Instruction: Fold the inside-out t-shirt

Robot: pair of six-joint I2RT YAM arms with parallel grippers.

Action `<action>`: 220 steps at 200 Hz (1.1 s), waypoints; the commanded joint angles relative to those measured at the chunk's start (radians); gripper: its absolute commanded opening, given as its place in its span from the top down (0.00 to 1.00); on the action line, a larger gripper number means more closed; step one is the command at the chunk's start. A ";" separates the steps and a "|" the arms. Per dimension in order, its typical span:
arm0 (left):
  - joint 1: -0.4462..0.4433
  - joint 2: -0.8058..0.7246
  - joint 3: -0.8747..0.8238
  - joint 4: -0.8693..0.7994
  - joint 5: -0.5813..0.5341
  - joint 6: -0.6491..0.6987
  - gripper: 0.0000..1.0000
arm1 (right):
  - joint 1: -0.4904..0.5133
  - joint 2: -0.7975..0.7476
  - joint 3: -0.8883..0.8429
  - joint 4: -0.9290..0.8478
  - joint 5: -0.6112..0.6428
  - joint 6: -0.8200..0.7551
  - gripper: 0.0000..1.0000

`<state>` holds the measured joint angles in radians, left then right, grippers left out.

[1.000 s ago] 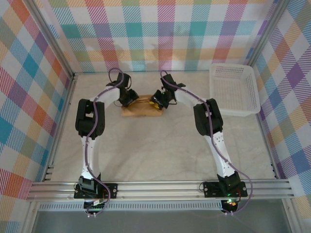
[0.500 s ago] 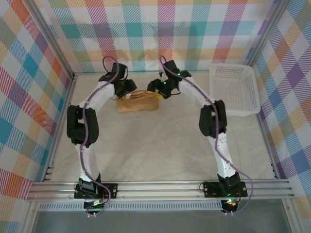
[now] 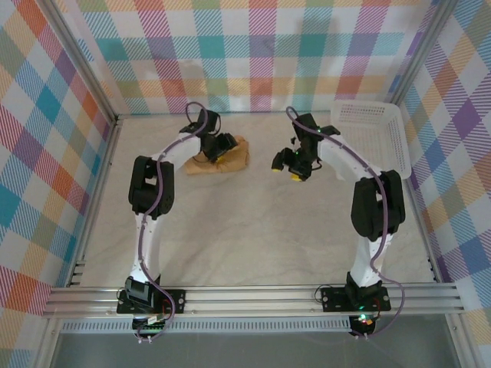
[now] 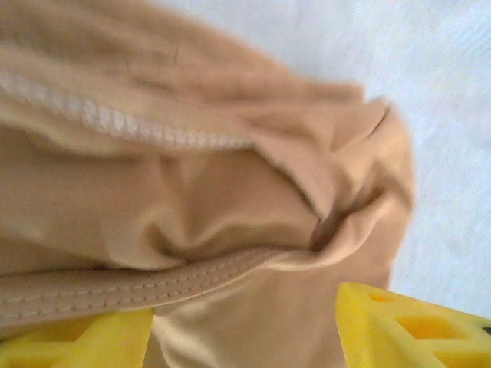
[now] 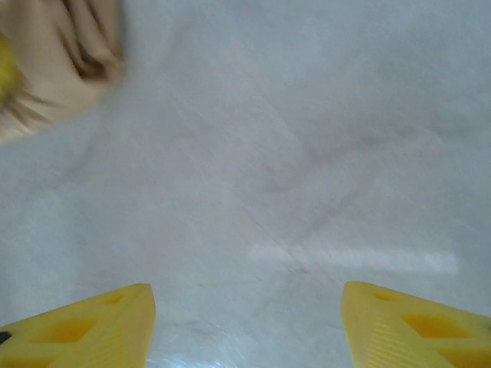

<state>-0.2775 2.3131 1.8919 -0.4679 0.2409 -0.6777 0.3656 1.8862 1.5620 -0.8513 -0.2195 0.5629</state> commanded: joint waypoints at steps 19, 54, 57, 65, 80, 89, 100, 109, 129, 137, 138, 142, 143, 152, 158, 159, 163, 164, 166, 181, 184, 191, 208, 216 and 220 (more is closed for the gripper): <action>0.116 0.183 0.197 -0.224 -0.043 0.178 0.35 | -0.019 -0.089 -0.079 -0.010 0.027 -0.035 0.35; 0.191 0.262 0.366 -0.276 0.009 0.256 0.34 | -0.027 -0.078 -0.061 -0.011 0.017 -0.037 0.35; 0.194 0.264 0.379 -0.281 0.014 0.256 0.33 | -0.027 -0.078 -0.059 -0.010 0.019 -0.038 0.35; 0.202 0.263 0.400 -0.282 0.038 0.257 0.33 | -0.027 -0.078 -0.057 -0.010 0.026 -0.043 0.35; 0.196 0.234 0.386 -0.247 0.092 0.250 0.33 | -0.027 -0.076 -0.057 -0.012 0.038 -0.050 0.35; 0.185 0.209 0.363 -0.219 0.122 0.250 0.33 | -0.027 -0.072 -0.056 -0.014 0.040 -0.054 0.35; 0.162 0.168 0.320 -0.187 0.133 0.256 0.33 | -0.027 -0.067 -0.056 -0.015 0.040 -0.055 0.35; 0.141 0.129 0.282 -0.170 0.128 0.263 0.33 | -0.027 -0.065 -0.058 -0.013 0.036 -0.051 0.35; 0.105 0.043 0.194 -0.129 0.098 0.271 0.31 | -0.027 -0.068 -0.060 -0.005 0.025 -0.049 0.35; 0.097 0.011 0.162 -0.108 0.097 0.269 0.31 | -0.027 -0.072 -0.060 -0.005 0.025 -0.051 0.35; 0.096 0.008 0.159 -0.105 0.097 0.269 0.31 | -0.027 -0.073 -0.061 -0.004 0.025 -0.052 0.35; 0.093 -0.005 0.145 -0.095 0.098 0.268 0.31 | -0.027 -0.076 -0.062 -0.003 0.027 -0.054 0.35; 0.091 -0.008 0.142 -0.093 0.098 0.267 0.31 | -0.028 -0.077 -0.062 -0.003 0.028 -0.054 0.35; 0.085 -0.028 0.121 -0.077 0.101 0.267 0.31 | -0.027 -0.086 -0.064 -0.002 0.036 -0.059 0.34; 0.080 -0.035 0.113 -0.070 0.101 0.267 0.31 | -0.027 -0.092 -0.066 -0.002 0.044 -0.063 0.34; 0.080 -0.035 0.112 -0.070 0.100 0.267 0.31 | -0.027 -0.092 -0.067 -0.002 0.045 -0.064 0.34; 0.077 -0.036 0.108 -0.066 0.101 0.267 0.31 | -0.027 -0.095 -0.068 -0.002 0.051 -0.066 0.34; 0.077 -0.035 0.107 -0.065 0.100 0.267 0.31 | -0.027 -0.096 -0.068 -0.002 0.052 -0.067 0.34; 0.075 -0.034 0.107 -0.065 0.100 0.266 0.31 | -0.027 -0.097 -0.068 -0.002 0.055 -0.068 0.34; 0.070 -0.007 0.114 -0.070 0.100 0.261 0.31 | -0.027 -0.108 -0.069 -0.007 0.071 -0.071 0.33; 0.070 -0.001 0.119 -0.073 0.104 0.259 0.31 | -0.027 -0.110 -0.069 -0.008 0.074 -0.072 0.33; 0.070 0.019 0.126 -0.076 0.112 0.252 0.31 | -0.027 -0.115 -0.068 -0.007 0.081 -0.073 0.33; 0.066 0.058 0.130 -0.072 0.136 0.236 0.31 | -0.028 -0.143 -0.077 0.006 0.120 -0.077 0.30; 0.063 0.067 0.130 -0.076 0.141 0.236 0.31 | -0.029 -0.165 -0.080 0.016 0.155 -0.084 0.28; 0.062 0.068 0.130 -0.079 0.141 0.236 0.31 | -0.028 -0.180 -0.084 0.025 0.174 -0.091 0.27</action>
<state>-0.2153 2.3383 2.0144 -0.5442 0.3519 -0.4320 0.3428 1.7943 1.4921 -0.8532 -0.1364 0.5072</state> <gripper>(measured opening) 0.690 0.708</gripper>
